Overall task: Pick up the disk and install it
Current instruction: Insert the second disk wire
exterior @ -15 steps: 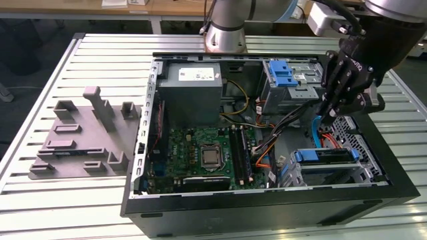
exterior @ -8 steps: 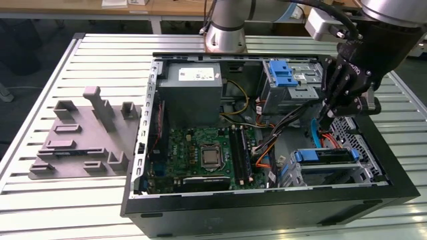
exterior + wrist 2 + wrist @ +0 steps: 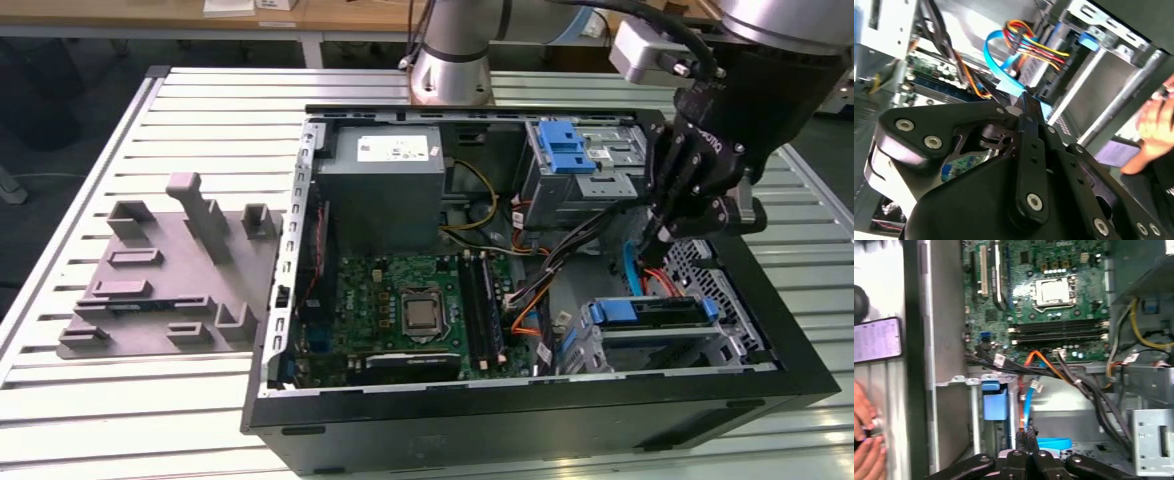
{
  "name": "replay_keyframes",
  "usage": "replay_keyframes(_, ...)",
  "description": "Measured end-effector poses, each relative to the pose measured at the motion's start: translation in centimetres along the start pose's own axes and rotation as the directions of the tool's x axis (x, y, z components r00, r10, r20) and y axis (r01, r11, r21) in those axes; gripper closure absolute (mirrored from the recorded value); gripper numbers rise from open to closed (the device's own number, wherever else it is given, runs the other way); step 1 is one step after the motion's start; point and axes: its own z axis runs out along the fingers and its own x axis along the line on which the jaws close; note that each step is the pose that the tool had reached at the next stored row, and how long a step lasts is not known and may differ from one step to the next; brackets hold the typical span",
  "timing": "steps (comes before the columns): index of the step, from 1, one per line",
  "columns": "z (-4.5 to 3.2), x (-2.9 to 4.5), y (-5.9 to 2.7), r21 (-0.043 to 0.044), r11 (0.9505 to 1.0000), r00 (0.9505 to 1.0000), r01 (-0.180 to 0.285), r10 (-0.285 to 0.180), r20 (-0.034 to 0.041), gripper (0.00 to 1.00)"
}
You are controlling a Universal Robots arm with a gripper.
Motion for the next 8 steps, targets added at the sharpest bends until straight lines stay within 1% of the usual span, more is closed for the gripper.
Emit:
replay_keyframes(1,0.03,-0.01,0.0,0.0007,1.0,1.0,0.0,0.0,-0.0096,0.89)
replay_keyframes(2,0.07,-0.01,0.0,0.0014,1.0,0.9998,-0.001,0.001,-0.0175,0.89)
replay_keyframes(3,0.11,-0.01,0.0,0.0018,1.0,0.9997,-0.001,0.001,-0.0232,0.89)
replay_keyframes(4,0.15,-0.01,0.0,0.0021,1.0,0.9996,-0.001,0.001,-0.0274,0.82)
replay_keyframes(5,0.19,-0.02,0.0,0.0024,1.0,0.9995,-0.001,0.001,-0.0311,0.82)
replay_keyframes(7,0.31,-0.05,-0.01,0.0027,1.0,0.9994,-0.001,0.001,-0.0346,0.81)
replay_keyframes(8,0.39,-0.06,-0.01,0.0029,1.0,0.9994,-0.001,0.001,-0.0355,0.75)
